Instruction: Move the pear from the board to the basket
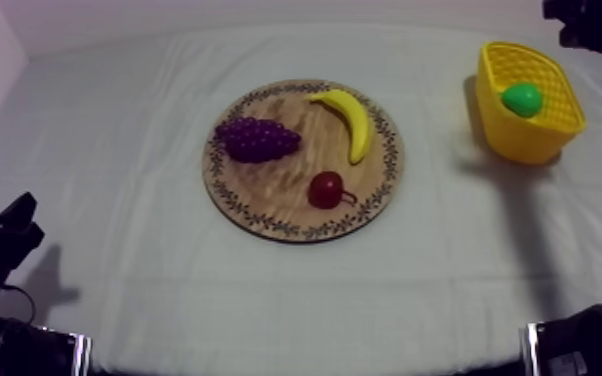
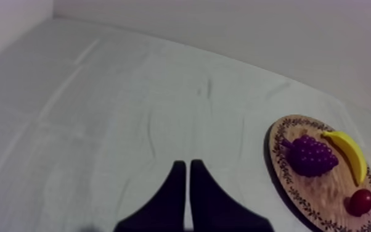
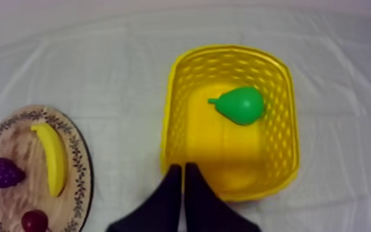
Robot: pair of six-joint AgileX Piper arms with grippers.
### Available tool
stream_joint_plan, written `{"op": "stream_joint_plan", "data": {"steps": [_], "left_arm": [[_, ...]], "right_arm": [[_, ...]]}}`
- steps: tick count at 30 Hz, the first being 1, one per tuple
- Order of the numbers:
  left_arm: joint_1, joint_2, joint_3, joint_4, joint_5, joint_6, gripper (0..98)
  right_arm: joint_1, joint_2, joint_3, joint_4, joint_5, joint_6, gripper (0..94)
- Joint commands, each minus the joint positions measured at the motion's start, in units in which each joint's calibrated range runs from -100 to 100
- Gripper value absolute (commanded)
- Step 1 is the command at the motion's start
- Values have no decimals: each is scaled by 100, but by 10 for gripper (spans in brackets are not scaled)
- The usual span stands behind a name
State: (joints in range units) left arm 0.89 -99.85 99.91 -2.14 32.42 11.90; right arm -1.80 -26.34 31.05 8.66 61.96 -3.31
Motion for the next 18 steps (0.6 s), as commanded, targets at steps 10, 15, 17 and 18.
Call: {"op": "stream_joint_plan", "data": {"steps": [10, 15, 17, 18], "left_arm": [[1, 2, -2, -3, 0, -1, 1], [1, 2, -2, -3, 0, 1, 1], [1, 2, -2, -3, 0, -1, 1], [1, 2, -2, -3, 0, 0, 1]], "right_arm": [[67, -3793, 3618, -877, -1489, -219, 3], [101, -5088, 4685, -1129, -1634, -71, 3], [135, -5567, 5072, -1234, -1649, -8, 3], [157, -5793, 5255, -1293, -1653, 26, 3]]}}
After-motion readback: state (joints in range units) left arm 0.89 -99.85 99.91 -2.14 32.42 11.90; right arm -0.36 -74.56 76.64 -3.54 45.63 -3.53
